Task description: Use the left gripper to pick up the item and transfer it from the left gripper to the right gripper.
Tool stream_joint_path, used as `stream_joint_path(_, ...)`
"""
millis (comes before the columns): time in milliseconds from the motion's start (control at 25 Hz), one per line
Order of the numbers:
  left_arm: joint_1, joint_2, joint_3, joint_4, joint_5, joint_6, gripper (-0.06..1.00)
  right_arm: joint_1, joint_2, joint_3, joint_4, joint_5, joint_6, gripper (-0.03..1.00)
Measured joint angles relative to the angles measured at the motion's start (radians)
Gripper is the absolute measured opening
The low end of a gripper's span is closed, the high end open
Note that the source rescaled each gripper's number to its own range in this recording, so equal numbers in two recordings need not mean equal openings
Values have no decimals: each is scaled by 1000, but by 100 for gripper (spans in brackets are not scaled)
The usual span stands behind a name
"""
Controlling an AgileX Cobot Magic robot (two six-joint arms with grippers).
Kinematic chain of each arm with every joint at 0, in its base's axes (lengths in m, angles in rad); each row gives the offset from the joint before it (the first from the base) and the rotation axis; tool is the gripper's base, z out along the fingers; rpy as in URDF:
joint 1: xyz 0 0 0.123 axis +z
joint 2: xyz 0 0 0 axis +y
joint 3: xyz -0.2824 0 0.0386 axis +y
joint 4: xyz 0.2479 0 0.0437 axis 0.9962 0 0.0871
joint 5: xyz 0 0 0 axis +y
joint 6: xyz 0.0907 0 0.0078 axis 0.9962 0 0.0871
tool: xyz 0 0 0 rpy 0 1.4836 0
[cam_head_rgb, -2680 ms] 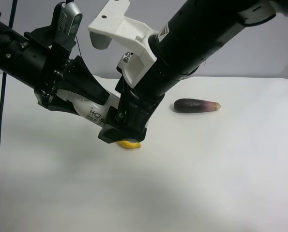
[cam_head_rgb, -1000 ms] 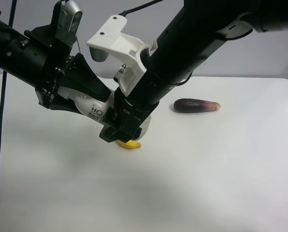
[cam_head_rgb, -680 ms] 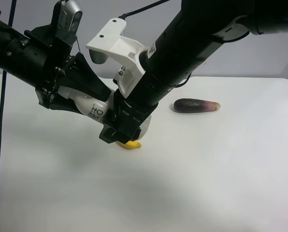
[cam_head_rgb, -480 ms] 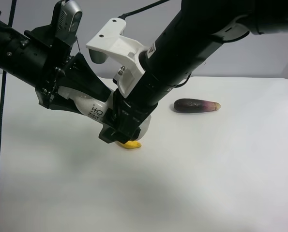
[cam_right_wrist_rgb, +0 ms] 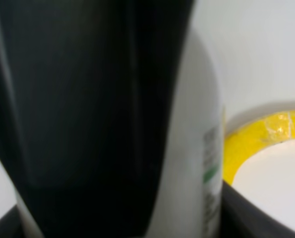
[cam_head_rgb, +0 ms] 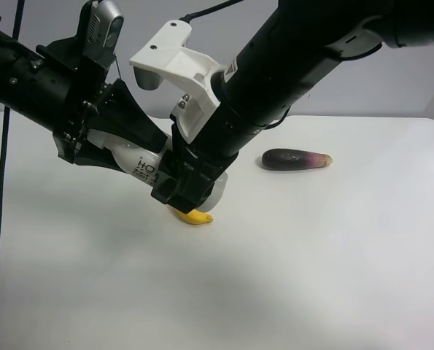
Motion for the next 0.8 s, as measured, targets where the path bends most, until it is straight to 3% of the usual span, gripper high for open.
stream_joint_path(600,0,0,0,-1,0,1,4,0,0,0,1,-1,0,0)
stream_joint_path(640,0,0,0,-1,0,2,9,0,0,0,1,-1,0,0)
stream_joint_path(760,-1,-3,-1,-7,5,2,64,0,1,0,2,2,1,0)
stream_joint_path(800,-1,-3,-1,-3,4,2,73,0,1,0,2,3,1,0)
